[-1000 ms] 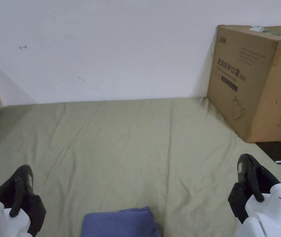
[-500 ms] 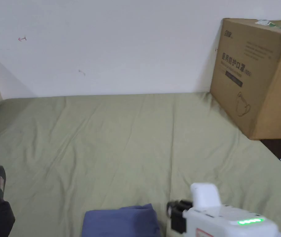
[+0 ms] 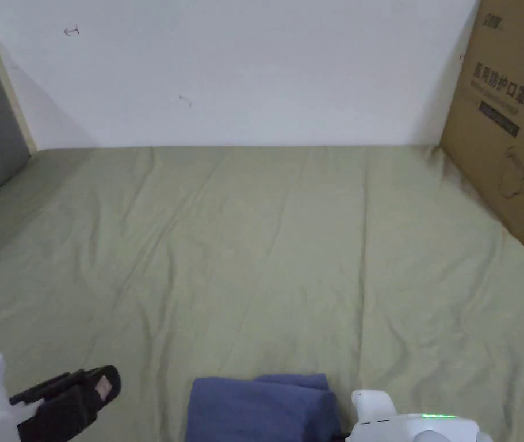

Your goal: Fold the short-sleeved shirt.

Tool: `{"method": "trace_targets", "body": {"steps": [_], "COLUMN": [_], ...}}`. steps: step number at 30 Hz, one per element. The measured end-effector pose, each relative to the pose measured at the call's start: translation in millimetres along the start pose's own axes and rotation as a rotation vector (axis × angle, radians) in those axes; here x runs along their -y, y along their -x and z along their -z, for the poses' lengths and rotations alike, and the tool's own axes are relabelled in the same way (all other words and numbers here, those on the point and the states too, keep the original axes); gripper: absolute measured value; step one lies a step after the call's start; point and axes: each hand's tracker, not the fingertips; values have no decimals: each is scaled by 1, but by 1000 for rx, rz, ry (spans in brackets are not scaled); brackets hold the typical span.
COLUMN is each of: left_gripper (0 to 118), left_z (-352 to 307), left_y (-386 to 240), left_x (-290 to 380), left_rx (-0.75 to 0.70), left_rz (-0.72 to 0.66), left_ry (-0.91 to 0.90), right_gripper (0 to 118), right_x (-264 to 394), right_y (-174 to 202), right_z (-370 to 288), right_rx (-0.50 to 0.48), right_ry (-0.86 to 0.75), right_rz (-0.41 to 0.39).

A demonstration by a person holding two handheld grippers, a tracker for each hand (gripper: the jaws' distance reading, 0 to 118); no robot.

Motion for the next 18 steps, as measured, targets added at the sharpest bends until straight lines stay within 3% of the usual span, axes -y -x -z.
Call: {"method": "trace_targets", "body": {"steps": [1,2,4,5,9,11,14,18], "left_gripper": [68,85,100,116,118,118,118,117], "left_z": [17,33,64,79,136,161,179,204], "left_y": [18,29,49,59,97,110,84,80], "left_x": [0,3,9,12,27,38,48,44], "left_rx": [44,76,133,175,321,423,553,539], "left_rz": [-73,-115,-133,-141,-342,-449,-420,-396], "left_ry": [77,141,230,261,370,443,476,565], "right_gripper": [1,1,1,1,1,1,1,1], "right_x": [-1,-1,-1,-1,-2,-1,1,1], "right_y": [0,-1,0,0,1,-3,-10,-12], "right_z": [2,3,3,3,2,2,2,3], "right_rx": [-5,-7,-6,-4,-3,-22,-60,-73], "right_ry": [2,3,5,7,14,8,2,5], "right_rz": [14,27,39,42,27,66,134,155]}}
